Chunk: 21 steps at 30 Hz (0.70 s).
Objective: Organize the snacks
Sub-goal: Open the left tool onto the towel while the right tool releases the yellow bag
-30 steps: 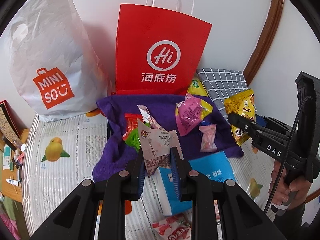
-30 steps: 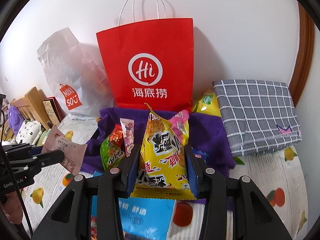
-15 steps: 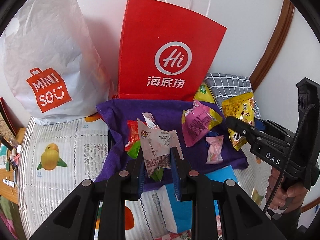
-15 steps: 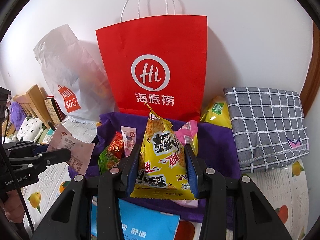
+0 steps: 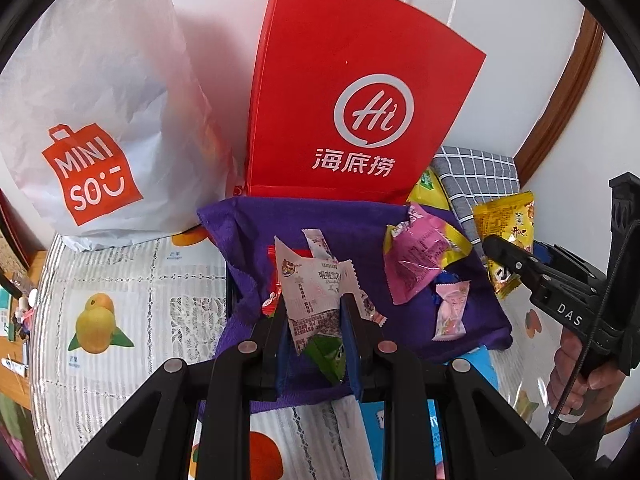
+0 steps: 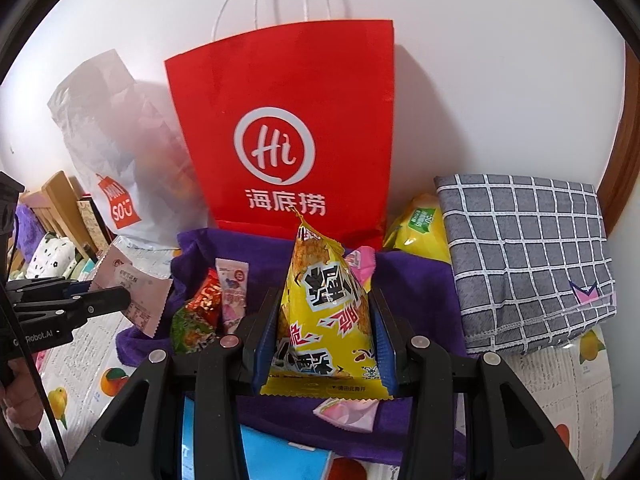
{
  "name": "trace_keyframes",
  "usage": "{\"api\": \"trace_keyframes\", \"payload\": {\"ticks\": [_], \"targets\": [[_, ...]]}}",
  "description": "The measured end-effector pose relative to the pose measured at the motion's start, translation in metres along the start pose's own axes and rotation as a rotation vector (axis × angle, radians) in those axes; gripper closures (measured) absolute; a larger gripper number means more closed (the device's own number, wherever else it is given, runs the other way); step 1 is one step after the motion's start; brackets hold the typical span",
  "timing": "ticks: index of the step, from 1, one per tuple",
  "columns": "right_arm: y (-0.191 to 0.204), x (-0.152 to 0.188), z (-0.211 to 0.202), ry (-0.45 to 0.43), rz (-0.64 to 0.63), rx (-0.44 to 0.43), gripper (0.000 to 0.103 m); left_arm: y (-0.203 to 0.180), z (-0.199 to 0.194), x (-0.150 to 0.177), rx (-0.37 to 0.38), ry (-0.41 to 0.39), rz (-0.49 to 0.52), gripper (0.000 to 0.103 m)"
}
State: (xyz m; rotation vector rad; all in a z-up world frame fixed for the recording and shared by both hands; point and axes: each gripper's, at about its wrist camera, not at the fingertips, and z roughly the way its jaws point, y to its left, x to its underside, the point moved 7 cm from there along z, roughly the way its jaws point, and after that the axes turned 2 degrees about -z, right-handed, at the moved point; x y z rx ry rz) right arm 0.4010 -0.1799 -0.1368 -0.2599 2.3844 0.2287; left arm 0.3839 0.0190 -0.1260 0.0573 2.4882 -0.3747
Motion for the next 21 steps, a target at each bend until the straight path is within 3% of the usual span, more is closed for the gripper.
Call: {"api": "trace_keyframes", "payload": {"ticks": [6,21], "targets": [[0.000,0.004,0.011,0.016,-0.007,-0.019,0.061,-0.009,0.014,-0.007,0.025,0.016,0.006,0.081],[0.016,0.034,0.057,0.170,-0.118,-0.050,0.061,-0.021,0.058,-0.009,0.052,0.077,0.019,0.080]]}}
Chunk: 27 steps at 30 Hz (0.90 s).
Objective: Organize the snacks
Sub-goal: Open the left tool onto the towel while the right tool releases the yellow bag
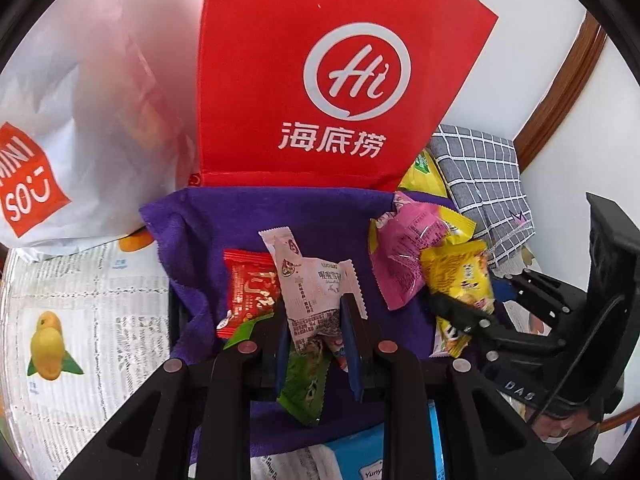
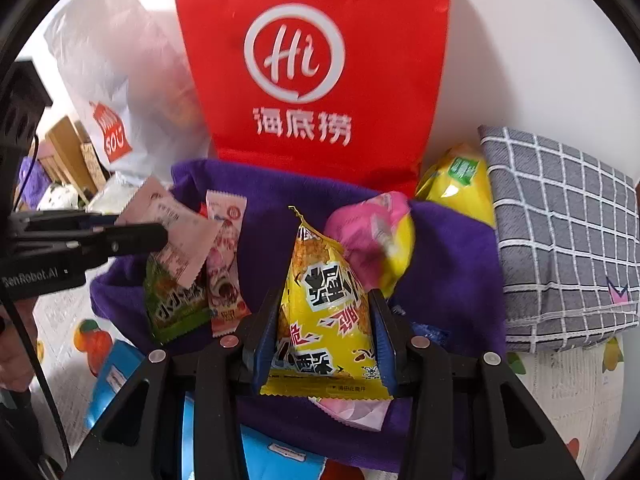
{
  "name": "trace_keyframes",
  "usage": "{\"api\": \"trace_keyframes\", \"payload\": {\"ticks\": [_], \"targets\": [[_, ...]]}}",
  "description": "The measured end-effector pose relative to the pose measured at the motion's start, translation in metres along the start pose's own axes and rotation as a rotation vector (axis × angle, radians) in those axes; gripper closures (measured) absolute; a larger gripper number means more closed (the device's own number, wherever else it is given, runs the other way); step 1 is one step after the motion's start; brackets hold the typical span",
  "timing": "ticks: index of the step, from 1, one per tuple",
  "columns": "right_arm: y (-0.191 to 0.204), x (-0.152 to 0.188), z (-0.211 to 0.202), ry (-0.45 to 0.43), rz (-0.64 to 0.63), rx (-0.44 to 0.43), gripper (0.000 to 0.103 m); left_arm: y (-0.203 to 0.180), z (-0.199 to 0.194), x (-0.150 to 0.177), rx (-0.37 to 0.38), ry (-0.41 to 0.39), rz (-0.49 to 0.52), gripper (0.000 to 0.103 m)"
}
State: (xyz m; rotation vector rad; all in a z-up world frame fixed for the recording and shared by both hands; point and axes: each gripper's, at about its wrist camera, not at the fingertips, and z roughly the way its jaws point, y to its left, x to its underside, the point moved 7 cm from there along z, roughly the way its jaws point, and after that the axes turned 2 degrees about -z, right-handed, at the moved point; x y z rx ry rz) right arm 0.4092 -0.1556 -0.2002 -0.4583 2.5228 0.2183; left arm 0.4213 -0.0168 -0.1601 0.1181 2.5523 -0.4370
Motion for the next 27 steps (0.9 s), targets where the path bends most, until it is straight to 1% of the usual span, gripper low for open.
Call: {"api": "trace_keyframes", "payload": {"ticks": [6,9,11,12,14,16,17,19,20,22,24,27], "targets": [[0.002,0.005,0.011,0.034,0.005,-0.017,0.060,-0.002,0.008,-0.001,0.008,0.009,-0.001,0.080],[0.001,0.005,0.012,0.039,0.012,-0.016,0.060,-0.001,0.009,-0.003,0.007,0.011,-0.012,0.080],[0.000,0.003,0.010,0.027,0.012,-0.002,0.060,0.001,0.009,-0.004,0.005,0.011,-0.020,0.080],[0.000,0.002,0.009,0.022,0.011,0.000,0.059,0.002,0.008,-0.004,0.008,0.010,-0.023,0.080],[0.000,0.001,0.006,0.019,0.010,0.005,0.053,0.004,0.008,-0.002,0.008,0.019,-0.026,0.079],[0.000,0.000,0.002,0.007,0.009,0.006,0.045,0.005,0.007,-0.002,0.007,0.022,-0.028,0.073],[0.000,-0.001,0.000,0.004,0.010,0.010,0.043,0.005,0.006,-0.001,0.009,0.025,-0.031,0.072],[0.000,-0.002,-0.003,-0.001,0.013,0.014,0.038,0.006,0.001,0.000,0.018,0.028,-0.040,0.064],[0.001,-0.003,-0.006,-0.006,0.016,0.013,0.037,0.006,-0.001,0.001,0.022,0.025,-0.043,0.061],[0.002,-0.005,-0.010,-0.013,0.025,0.010,0.035,0.008,-0.008,0.001,0.024,0.008,-0.049,0.048],[0.002,-0.008,-0.015,-0.021,0.041,0.019,0.033,0.009,-0.016,0.002,0.021,-0.009,-0.050,0.043],[-0.001,-0.009,-0.028,-0.041,0.090,0.029,0.033,0.011,-0.030,0.004,-0.012,-0.023,-0.042,0.043]]}}
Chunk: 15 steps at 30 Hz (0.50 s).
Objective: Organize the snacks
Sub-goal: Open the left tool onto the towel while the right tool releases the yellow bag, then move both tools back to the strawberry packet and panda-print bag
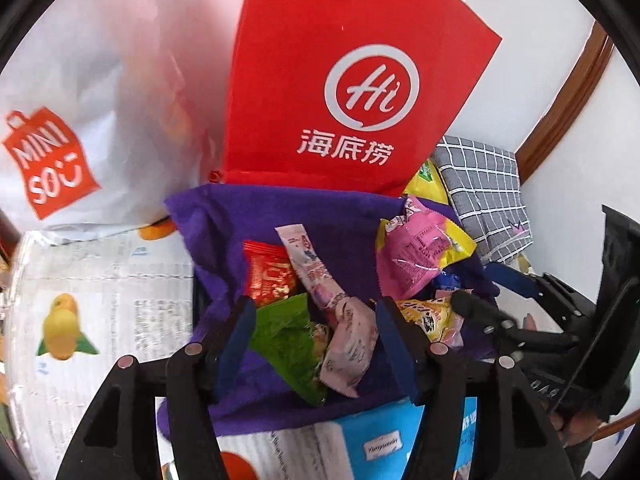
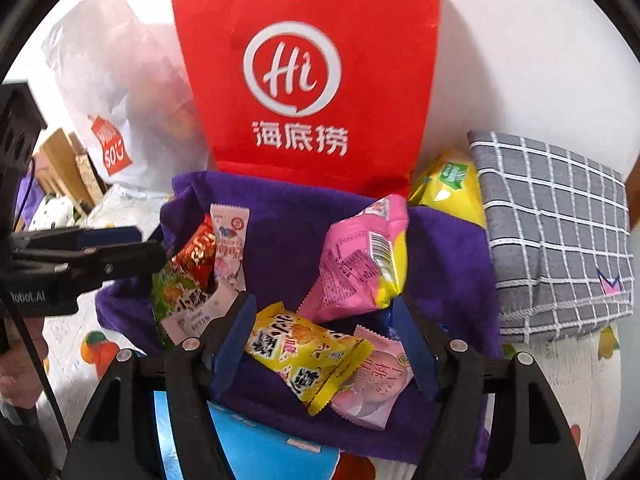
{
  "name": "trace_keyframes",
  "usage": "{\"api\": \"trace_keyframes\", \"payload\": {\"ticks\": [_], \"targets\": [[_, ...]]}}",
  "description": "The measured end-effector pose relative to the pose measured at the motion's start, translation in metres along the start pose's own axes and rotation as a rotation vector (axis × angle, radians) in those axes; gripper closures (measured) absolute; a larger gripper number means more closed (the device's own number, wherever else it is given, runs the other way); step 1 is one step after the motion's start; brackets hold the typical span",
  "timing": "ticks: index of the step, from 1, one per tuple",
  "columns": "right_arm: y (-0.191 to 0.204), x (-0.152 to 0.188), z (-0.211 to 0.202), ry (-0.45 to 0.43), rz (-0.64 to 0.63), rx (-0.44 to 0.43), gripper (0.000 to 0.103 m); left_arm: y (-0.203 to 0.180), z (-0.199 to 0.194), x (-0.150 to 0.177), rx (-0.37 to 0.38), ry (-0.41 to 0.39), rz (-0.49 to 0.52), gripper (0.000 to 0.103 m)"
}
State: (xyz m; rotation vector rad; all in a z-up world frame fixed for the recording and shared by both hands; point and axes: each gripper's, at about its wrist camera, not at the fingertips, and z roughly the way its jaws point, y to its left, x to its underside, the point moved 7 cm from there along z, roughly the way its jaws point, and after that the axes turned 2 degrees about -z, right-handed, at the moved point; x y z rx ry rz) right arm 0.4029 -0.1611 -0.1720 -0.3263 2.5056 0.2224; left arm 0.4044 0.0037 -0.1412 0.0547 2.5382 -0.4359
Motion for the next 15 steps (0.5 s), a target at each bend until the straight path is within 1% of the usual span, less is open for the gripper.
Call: {"api": "trace_keyframes", "payload": {"ticks": [3,5,7,8,11,14,15], "targets": [[-0.003,0.004,-0.018,-0.025,0.059,0.000,0.032,0.001,-0.014,0.003,0.008,-0.009,-0.014,0.043],[-0.004,0.007,-0.028,-0.036,0.076,0.010,0.032,0.001,-0.024,0.006,0.010,-0.020,-0.018,0.043],[-0.005,0.013,-0.042,-0.039,0.089,0.030,0.028,0.000,-0.034,0.012,0.009,-0.025,-0.021,0.043],[-0.006,0.017,-0.050,-0.040,0.108,0.038,0.025,0.000,-0.038,0.016,0.007,-0.026,-0.022,0.043],[-0.002,0.028,-0.072,-0.057,0.142,0.022,0.025,-0.001,-0.051,0.027,-0.019,-0.027,-0.026,0.043],[0.006,0.040,-0.095,-0.070,0.124,0.071,0.024,-0.003,-0.066,0.040,-0.022,-0.041,-0.030,0.043],[0.009,0.044,-0.103,-0.075,0.118,0.090,0.021,-0.003,-0.073,0.045,-0.023,-0.048,-0.029,0.043]]}}
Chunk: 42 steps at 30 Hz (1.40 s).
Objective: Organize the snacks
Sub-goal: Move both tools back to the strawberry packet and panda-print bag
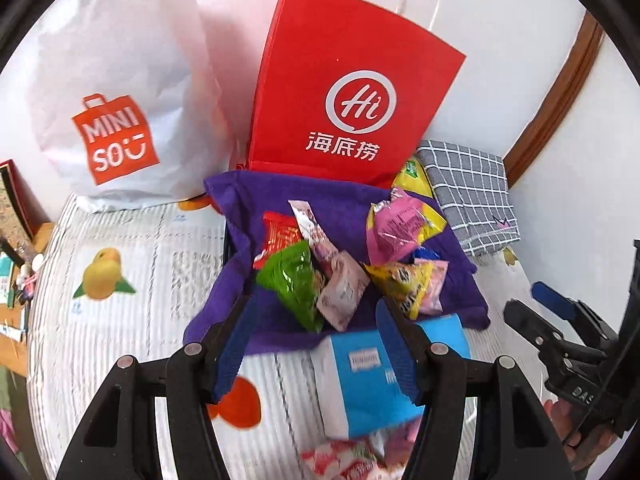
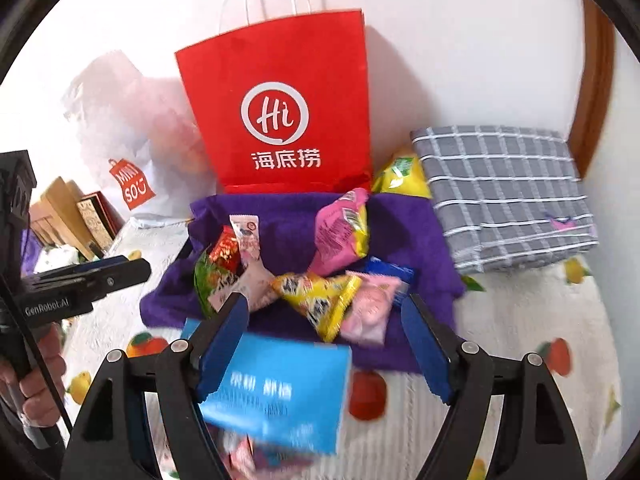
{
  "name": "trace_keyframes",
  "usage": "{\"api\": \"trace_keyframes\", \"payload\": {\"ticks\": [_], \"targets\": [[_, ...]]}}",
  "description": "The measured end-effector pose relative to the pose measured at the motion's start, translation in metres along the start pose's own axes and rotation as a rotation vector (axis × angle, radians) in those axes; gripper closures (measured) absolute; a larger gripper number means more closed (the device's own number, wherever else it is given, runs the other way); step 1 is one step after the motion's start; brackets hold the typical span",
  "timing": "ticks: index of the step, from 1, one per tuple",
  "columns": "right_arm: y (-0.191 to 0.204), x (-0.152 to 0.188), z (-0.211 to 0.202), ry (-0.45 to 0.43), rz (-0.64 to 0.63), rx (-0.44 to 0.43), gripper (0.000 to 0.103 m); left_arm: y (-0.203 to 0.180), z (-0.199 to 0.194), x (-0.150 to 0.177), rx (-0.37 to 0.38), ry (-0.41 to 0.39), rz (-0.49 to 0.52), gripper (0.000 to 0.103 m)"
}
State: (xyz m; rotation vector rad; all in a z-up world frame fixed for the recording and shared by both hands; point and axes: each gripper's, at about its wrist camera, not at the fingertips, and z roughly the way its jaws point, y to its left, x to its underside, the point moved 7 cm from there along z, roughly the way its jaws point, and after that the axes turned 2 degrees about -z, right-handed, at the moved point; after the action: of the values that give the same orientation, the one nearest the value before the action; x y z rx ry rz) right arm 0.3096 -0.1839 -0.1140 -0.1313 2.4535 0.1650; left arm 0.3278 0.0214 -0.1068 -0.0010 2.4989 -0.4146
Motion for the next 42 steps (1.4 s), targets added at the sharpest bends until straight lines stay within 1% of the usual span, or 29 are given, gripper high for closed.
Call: {"api": "trace_keyframes", "payload": {"ticks": [1,5,9,12,17,21,23,26,27,28,30,33,39,42], "targets": [[0.001,0.003,-0.007,-0.005,-0.004,0.015,0.018,0.000,-0.004,0.003,0.000,-0.005,0.000,0.043],[0.007,0.017,-0.044,-0.061,-0.031,0.089,0.017,-0.003,-0.025,0.018,-0.011,-0.028,0.019,0.043],[0.018,0.031,-0.071,-0.091,-0.056,0.066,0.016,-0.007,-0.045,0.035,-0.011,-0.041,0.019,0.043],[0.022,0.043,-0.082,-0.089,-0.048,0.042,0.016,-0.010,-0.054,0.045,-0.024,-0.052,0.033,0.043],[0.019,0.063,-0.092,-0.092,-0.022,0.046,0.016,-0.010,-0.061,0.063,-0.031,-0.050,0.045,0.043],[0.015,0.080,-0.088,-0.049,0.035,0.008,0.016,0.001,-0.066,0.075,-0.061,-0.052,0.022,0.043],[0.015,0.089,-0.080,-0.009,0.053,-0.009,0.016,0.008,-0.067,0.080,-0.063,-0.046,-0.004,0.043],[0.017,0.106,-0.066,0.041,0.085,-0.035,0.017,0.017,-0.068,0.090,-0.069,-0.036,-0.015,0.043],[0.020,0.111,-0.062,0.051,0.089,-0.054,0.019,0.021,-0.068,0.093,-0.074,-0.031,-0.017,0.043],[0.022,0.115,-0.059,0.057,0.091,-0.066,0.023,0.023,-0.068,0.096,-0.075,-0.026,-0.019,0.043],[0.028,0.123,-0.052,0.076,0.103,-0.090,0.026,0.027,-0.068,0.102,-0.070,-0.019,-0.025,0.043],[0.045,0.133,-0.041,0.094,0.101,-0.149,0.026,0.033,-0.068,0.110,-0.064,-0.013,-0.036,0.043],[0.069,0.144,-0.018,0.115,0.030,-0.154,0.026,0.039,-0.062,0.122,-0.068,0.007,-0.015,0.043],[0.074,0.149,-0.005,0.133,-0.020,-0.113,0.026,0.040,-0.059,0.125,-0.062,0.014,-0.015,0.043]]}}
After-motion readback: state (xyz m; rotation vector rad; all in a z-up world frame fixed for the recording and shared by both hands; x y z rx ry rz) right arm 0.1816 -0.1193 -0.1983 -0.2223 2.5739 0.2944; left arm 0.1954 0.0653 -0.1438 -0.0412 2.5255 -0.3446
